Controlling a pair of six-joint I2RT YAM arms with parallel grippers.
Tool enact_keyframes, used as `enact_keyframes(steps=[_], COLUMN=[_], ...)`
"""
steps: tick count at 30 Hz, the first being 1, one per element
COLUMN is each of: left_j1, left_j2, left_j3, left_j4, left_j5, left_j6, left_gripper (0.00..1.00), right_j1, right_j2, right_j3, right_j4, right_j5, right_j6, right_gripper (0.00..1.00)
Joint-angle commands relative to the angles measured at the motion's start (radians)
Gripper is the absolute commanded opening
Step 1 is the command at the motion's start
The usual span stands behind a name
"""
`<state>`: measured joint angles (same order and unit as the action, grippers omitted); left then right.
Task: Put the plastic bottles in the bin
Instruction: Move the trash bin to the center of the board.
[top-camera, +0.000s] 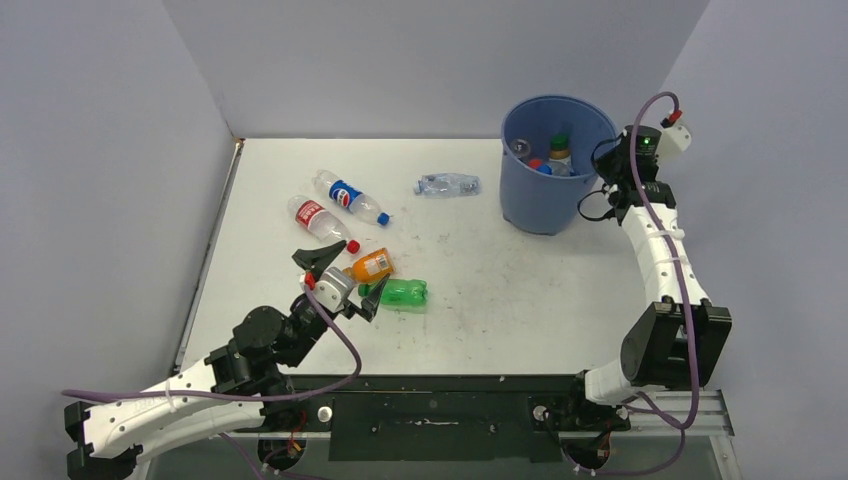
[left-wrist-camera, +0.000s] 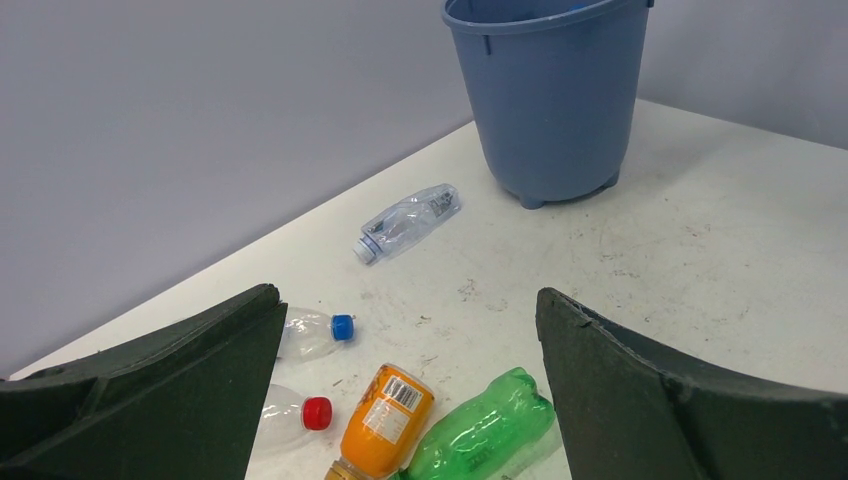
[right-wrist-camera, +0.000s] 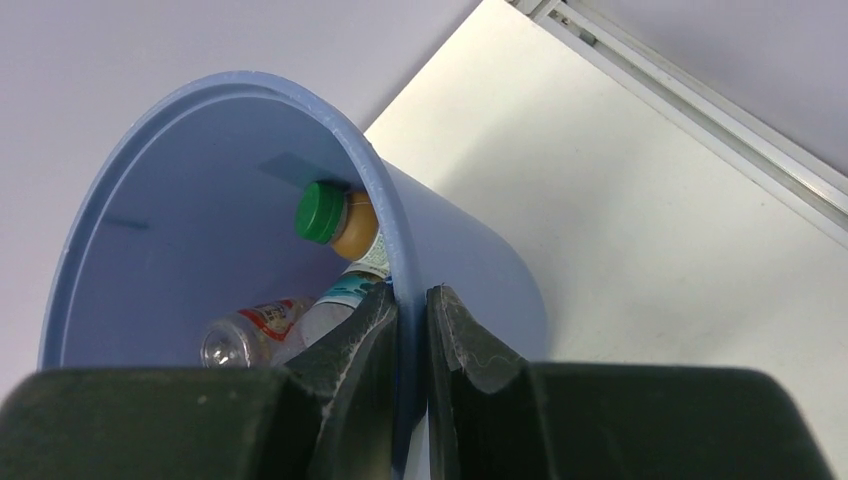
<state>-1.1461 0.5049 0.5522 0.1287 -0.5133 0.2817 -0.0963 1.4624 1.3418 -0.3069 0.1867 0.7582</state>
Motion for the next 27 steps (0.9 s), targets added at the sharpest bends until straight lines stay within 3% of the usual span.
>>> enact_keyframes(steps=[1,7,19,23,25,27], left_j1=[-0.007,-0.007,-0.004,-0.005,-0.004,-0.005], left_j2=[0.01,0.009,0.025,0.025,0.023,0.02], left_j3=[0.015,0.012,0.01,0.012,0.014,0.015], left_j4=[0.028,0.028,0.029,0.028,0.026,0.026], left_j5=[-0.011,-0.014,-0.012,-0.012,-0.012,-0.011], left_j6=[0.011,0.015,0.024,0.022,0.019,0.017], left_gripper=[0.96,0.96,0.96,0.96,0.96,0.96], right_j1=[-0.008,-0.011,-0.016,-0.017,-0.016,-0.016], right_j2=[0.02,0.094,0.195,0.184,0.174,0.168], right_j3=[0.052,0.069,0.191,0.206,0.206,0.207], right_j4=[0.199,0.268,0.239,0.244,0.243,0.236], right_j5=[-0.028,-0.092,-0.115,-0.156,-0.162,-0.164], right_j6=[0.034,0.112,0.111,0.08,0.077,0.073], right_gripper=[0.05,0.05,0.06,0.54,0.67,0.72])
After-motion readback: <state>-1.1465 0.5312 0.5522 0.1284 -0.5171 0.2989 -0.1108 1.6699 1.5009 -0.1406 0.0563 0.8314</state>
